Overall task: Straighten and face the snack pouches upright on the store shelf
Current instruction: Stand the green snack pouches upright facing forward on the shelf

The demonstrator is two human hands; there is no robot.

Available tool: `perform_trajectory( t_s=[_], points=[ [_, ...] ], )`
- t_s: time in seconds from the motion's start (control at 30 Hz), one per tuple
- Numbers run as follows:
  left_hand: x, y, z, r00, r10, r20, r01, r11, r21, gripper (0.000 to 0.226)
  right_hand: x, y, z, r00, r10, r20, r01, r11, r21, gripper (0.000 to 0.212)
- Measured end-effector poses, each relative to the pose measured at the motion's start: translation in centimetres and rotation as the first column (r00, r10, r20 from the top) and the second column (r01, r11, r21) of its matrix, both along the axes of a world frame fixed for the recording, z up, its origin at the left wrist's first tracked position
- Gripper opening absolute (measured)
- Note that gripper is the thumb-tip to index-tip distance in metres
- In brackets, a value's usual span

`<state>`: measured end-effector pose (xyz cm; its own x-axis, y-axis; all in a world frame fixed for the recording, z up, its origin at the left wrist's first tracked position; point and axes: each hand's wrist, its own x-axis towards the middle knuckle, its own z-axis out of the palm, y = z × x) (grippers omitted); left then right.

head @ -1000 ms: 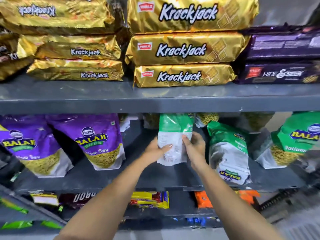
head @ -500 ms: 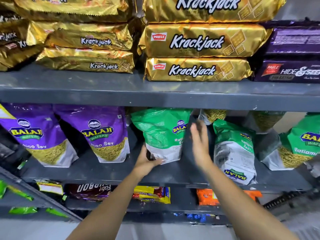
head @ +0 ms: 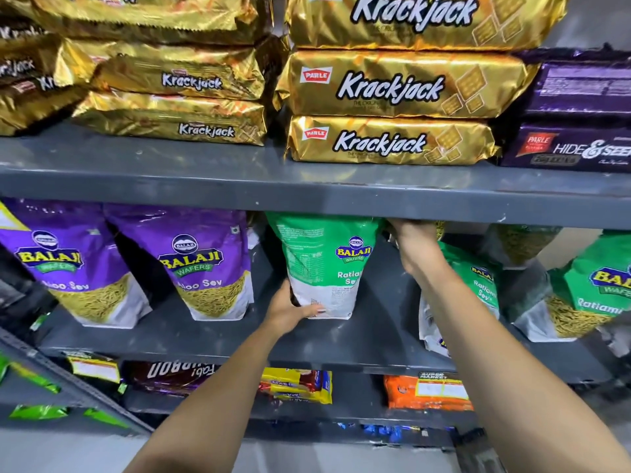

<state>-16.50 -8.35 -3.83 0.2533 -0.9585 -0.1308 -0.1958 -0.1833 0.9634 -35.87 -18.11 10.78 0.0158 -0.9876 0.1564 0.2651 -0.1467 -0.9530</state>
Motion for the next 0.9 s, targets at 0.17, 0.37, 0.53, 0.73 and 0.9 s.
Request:
perform_trajectory(
  t_s=[0.17, 0.37, 0.53, 0.73, 0.9],
  points=[
    [-1.4, 2.2, 1.4, 0.998, -0.004, -0.062, -0.004, 0.992, -0.126, 0.120, -0.4, -0.7, -2.0, 0.984, 0.176, 0.032, -0.179, 0.978, 0.108, 0.040],
    [-8.9, 6.1, 1.6, 0.862, 0.417, -0.289, -0.438, 0.899, -0.007, 0.070, 0.6, 1.4, -8.7, 0.953, 0.303, -0.022, -0.266, 0.869, 0.418, 0.049],
    [-7.5, 2.8, 3.1, 0.797, 0.413, -0.441, -0.452, 0.892, 0.018, 0.038, 0.8, 5.1, -11.1, 0.962, 0.237, -0.138, -0.155, 0.884, 0.441, 0.053],
    [-3.4, -1.3, 2.4, 0.834, 0.326, -0.445, -0.305, 0.945, 0.120, 0.041, -0.2, 7.1, -12.5, 0.948, 0.162, -0.273, -0.072, 0.947, 0.313, 0.024],
    [-6.2, 1.7, 0.1, 0.719, 0.572, -0.396, -0.605, 0.795, 0.049, 0.032, 1.9, 0.2, -10.8, 0.982, 0.069, -0.176, -0.009, 0.946, 0.324, 0.020]
  ],
)
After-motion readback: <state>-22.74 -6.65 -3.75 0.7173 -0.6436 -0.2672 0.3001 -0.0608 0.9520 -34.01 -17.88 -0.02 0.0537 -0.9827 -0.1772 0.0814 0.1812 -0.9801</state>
